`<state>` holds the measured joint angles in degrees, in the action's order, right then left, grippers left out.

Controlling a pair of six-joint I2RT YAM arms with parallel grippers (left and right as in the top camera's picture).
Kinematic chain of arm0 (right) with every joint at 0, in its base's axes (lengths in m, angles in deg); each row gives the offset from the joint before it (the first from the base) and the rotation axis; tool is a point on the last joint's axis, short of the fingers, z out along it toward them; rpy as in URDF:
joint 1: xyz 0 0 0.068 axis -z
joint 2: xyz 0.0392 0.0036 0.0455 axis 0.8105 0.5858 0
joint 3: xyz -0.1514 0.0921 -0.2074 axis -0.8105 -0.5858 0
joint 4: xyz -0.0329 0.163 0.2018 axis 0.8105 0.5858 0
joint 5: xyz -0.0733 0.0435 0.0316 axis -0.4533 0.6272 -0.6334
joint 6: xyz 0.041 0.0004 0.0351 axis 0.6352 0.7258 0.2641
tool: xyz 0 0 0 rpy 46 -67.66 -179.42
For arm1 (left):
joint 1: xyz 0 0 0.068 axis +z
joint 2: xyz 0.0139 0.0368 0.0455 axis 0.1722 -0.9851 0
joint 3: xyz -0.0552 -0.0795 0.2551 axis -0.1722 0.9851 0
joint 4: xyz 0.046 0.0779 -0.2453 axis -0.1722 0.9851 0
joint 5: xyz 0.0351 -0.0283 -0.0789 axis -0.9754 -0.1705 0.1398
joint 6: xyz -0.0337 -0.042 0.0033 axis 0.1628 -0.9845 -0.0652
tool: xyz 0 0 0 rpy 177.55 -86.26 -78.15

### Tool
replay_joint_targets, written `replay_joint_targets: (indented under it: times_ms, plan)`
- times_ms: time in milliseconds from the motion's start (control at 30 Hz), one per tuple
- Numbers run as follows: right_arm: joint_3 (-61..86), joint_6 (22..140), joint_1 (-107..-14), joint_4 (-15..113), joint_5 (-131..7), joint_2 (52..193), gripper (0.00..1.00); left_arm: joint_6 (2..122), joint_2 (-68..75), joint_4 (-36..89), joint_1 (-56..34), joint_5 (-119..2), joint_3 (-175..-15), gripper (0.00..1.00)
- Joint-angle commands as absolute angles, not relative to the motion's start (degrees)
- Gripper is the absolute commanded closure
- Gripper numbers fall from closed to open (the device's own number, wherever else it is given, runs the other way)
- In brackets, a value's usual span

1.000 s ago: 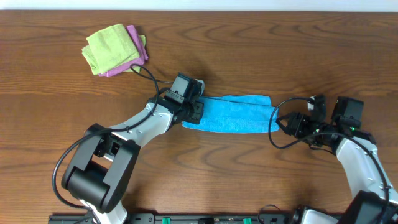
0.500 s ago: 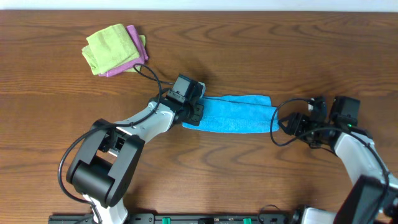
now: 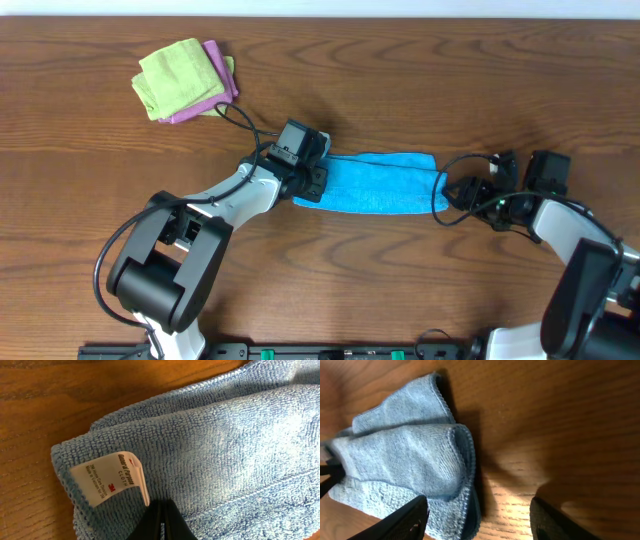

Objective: Fold the cloth

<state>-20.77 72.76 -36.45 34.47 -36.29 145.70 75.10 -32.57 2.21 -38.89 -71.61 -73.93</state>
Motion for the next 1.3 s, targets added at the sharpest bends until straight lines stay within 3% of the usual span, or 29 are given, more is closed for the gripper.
replay_joint_targets:
  times_ms: [0, 533, 1267]
  plan:
    - [-21.64, 72.65, -36.21, 35.23, -35.15, 148.47, 0.33, 76.34, -34.15, 2.47, -38.87, -72.25, -74.63, 0.94]
    - [-21.64, 73.06, -39.31, 34.75, -34.69, 150.11, 0.31, 76.34, -34.15, 2.23, -38.87, -72.23, -74.63, 0.94]
    - [-21.62, 75.71, -43.73, 31.34, -36.00, 156.91, 0.38, 76.34, -34.15, 2.27, -38.87, -72.23, -74.63, 0.94]
